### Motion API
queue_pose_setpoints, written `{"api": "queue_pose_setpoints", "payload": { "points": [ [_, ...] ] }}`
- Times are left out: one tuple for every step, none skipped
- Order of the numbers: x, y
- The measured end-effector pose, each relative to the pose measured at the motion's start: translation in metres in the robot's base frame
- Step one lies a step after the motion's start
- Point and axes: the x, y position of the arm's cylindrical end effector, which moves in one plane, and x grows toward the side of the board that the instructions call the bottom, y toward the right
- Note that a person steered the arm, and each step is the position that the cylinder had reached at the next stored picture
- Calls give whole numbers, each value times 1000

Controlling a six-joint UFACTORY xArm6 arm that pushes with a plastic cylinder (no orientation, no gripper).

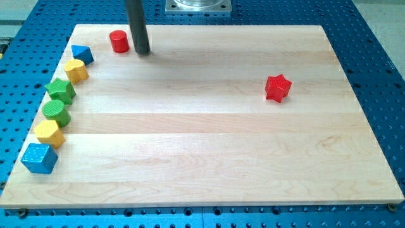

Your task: Push the red circle into the blue triangle

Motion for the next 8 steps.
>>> {"api": "queue_pose_setpoints", "payload": {
  "points": [
    [-28,-23],
    [-26,-80],
    [-17,-39],
    [3,-56],
    [4,-84],
    [4,-86],
    [4,-88],
    [4,-88]
  ]
}}
